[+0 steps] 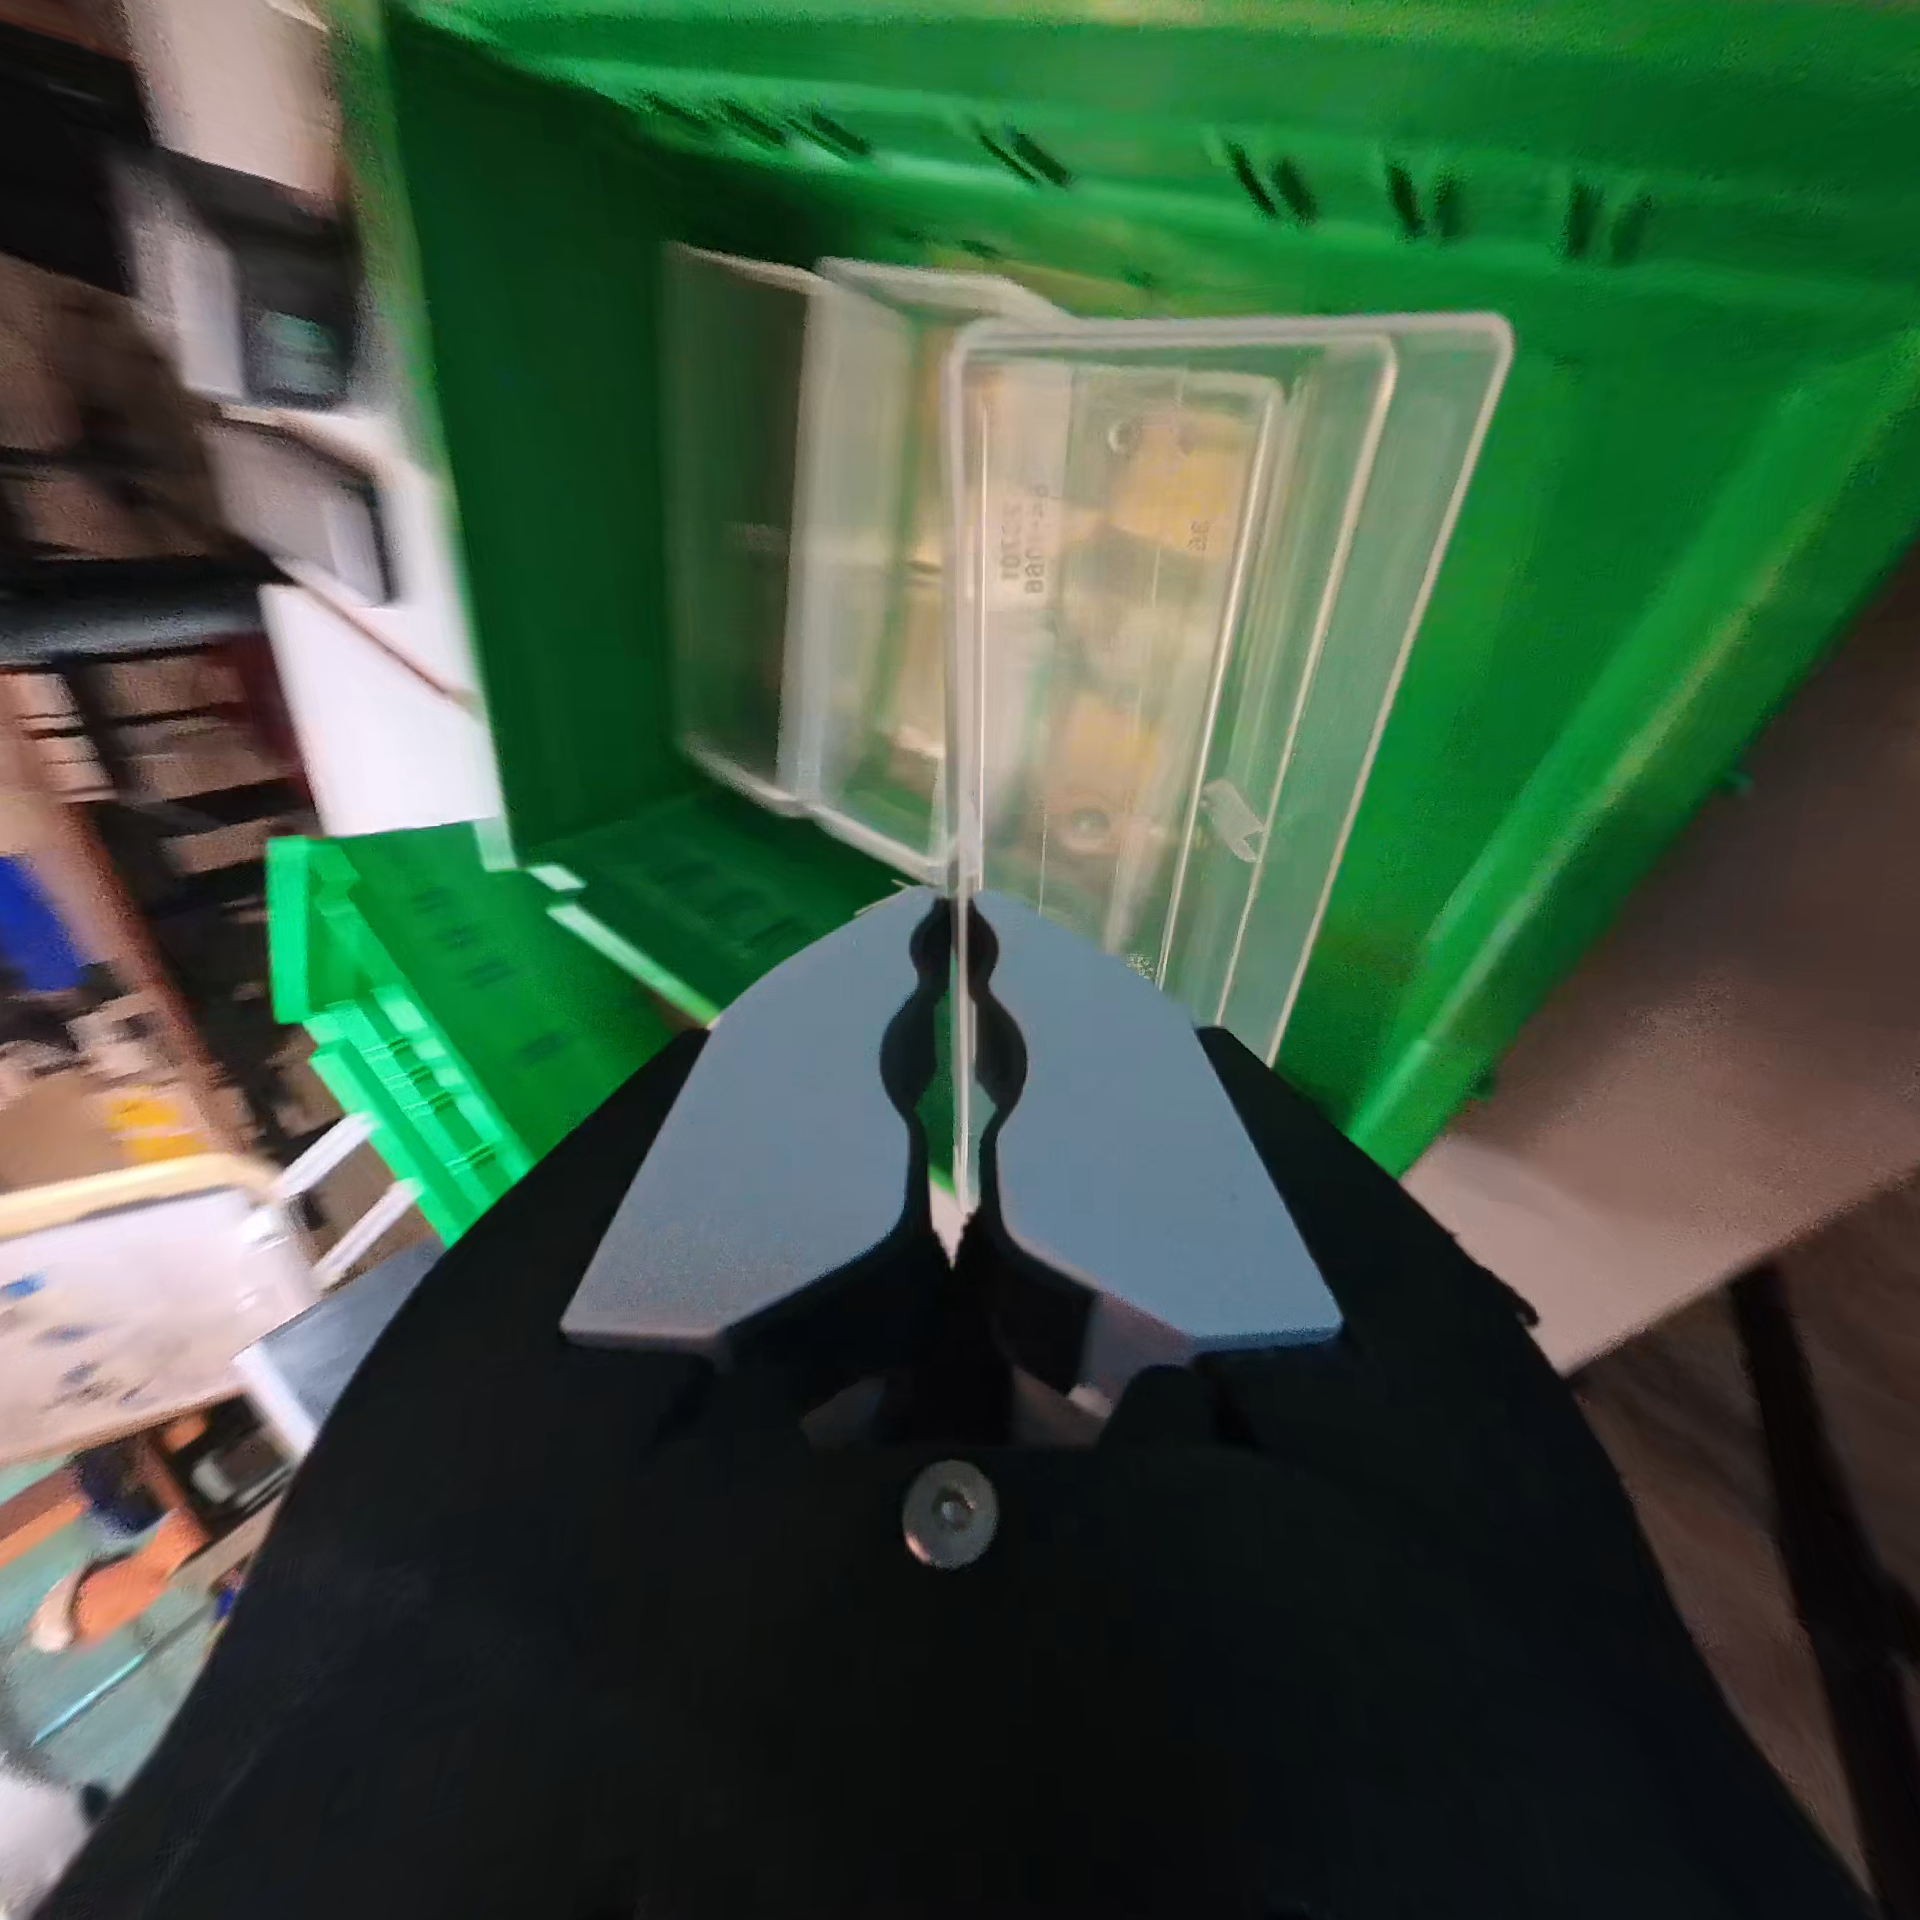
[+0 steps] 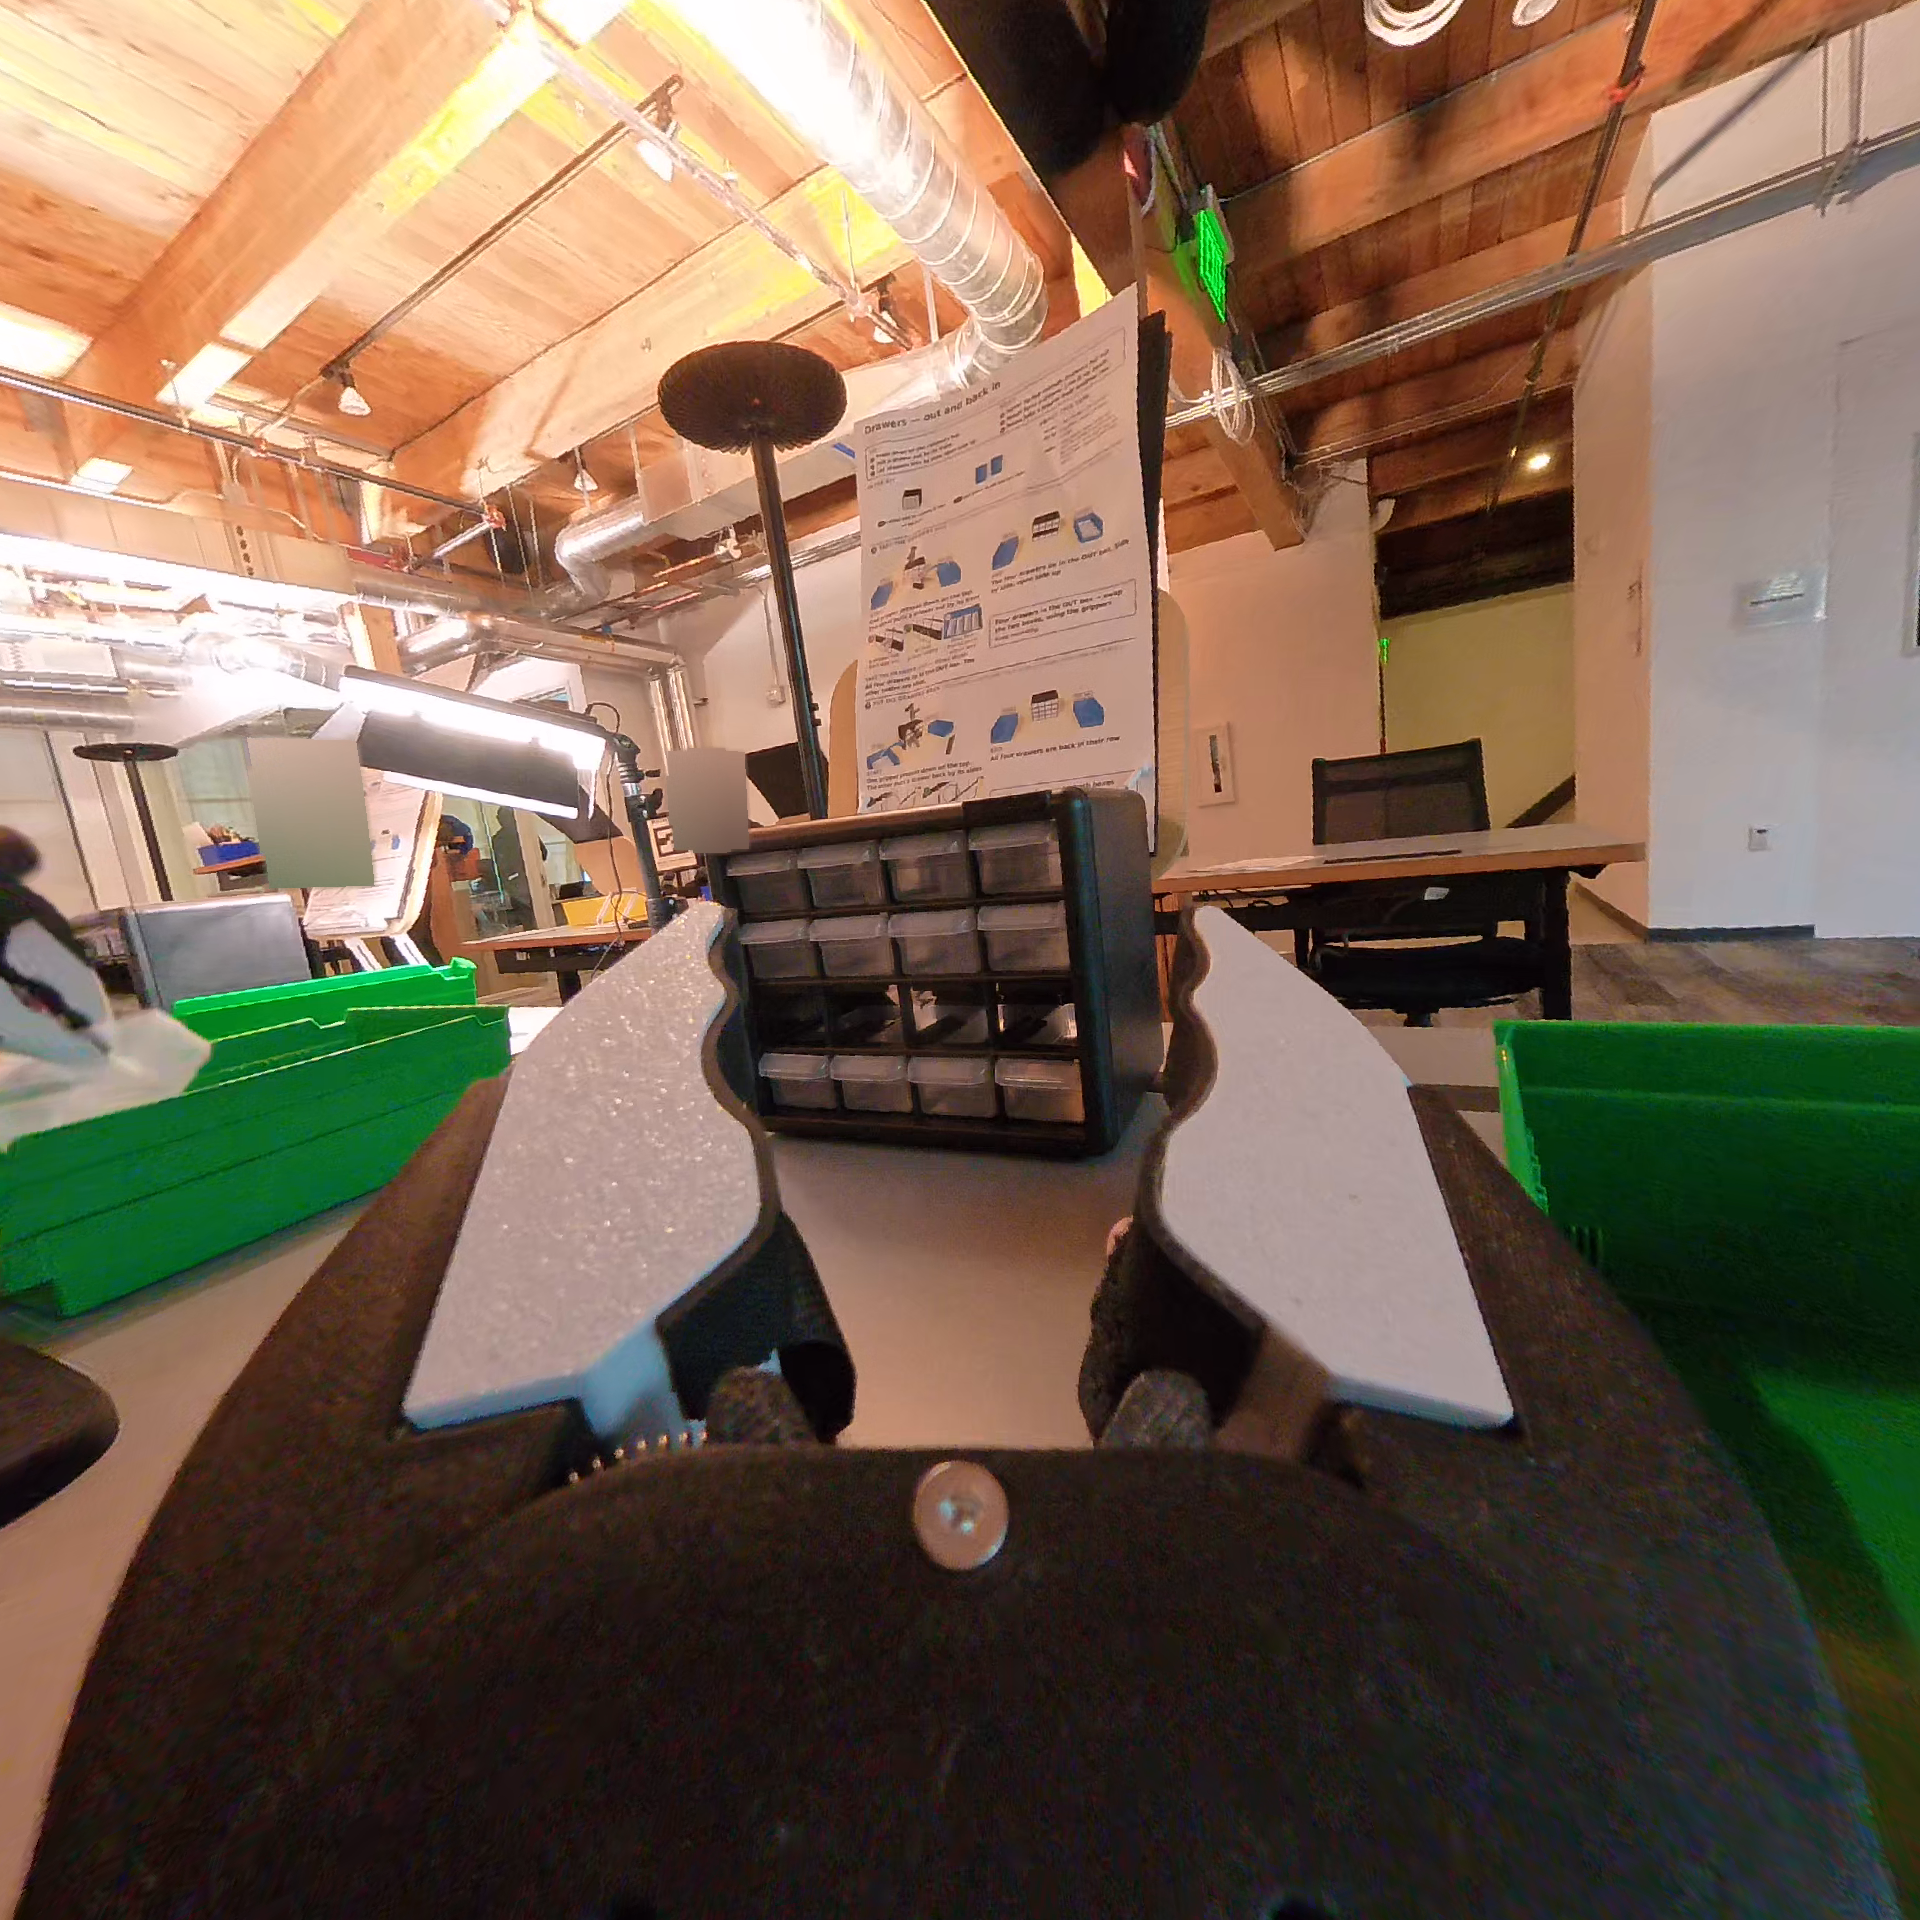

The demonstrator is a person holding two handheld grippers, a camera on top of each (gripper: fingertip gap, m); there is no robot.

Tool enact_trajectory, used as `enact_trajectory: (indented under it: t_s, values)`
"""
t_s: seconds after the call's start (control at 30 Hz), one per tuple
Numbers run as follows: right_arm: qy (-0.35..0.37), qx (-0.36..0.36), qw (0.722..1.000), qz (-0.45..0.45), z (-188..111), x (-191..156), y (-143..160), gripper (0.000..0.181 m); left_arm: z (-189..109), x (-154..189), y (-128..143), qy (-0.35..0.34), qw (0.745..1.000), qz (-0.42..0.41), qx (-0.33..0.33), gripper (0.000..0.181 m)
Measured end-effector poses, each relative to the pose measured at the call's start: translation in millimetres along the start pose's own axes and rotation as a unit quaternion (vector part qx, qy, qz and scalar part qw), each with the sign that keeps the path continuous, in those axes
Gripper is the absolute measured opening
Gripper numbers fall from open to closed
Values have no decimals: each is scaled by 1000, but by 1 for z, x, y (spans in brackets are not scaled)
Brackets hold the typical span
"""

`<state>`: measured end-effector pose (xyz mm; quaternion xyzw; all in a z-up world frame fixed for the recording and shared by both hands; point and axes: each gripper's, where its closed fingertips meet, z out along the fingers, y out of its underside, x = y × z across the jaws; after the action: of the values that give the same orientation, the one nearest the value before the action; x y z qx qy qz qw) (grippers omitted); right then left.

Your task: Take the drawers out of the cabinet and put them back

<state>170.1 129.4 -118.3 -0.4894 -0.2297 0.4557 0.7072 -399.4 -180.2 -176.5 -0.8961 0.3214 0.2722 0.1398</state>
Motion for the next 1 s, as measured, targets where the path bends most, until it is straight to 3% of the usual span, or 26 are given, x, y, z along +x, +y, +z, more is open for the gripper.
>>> enact_trajectory:
  t_s: [0.03,0.13,0.2,0.27,0.37,0.5,0.67,0.87,0.97,1.0]
  values:
    - [-1,0,1000,0,0,0,0,78,-12,-13,-5,-46,999,-10,23,2]
    - [-2,-1,1000,-2,0,-1,1,78,-53,-45,-23,-182,975,-66,107,2]
    - [-2,-2,1000,-4,0,-2,1,78,-80,-55,-40,-258,941,-115,185,2]
    - [-2,-4,1000,-9,1,-3,2,78,-107,-58,-62,-322,885,-182,283,2]
    - [-2,-13,1000,-25,3,-7,5,78,-140,-48,-90,-362,756,-308,450,1]
    - [-17,-39,996,-74,8,-20,15,79,-145,-21,-135,-262,599,-448,610,1]
    - [-63,-82,981,-164,17,-51,35,86,-133,7,-205,-87,464,-543,694,2]
    - [-143,-55,949,-276,34,-121,47,104,-115,47,-286,166,340,-627,681,2]
    - [-171,-38,912,-371,45,-155,56,107,-111,66,-315,277,284,-637,661,1]
    - [-181,-35,891,-415,48,-165,60,108,-109,72,-323,301,276,-639,652,2]
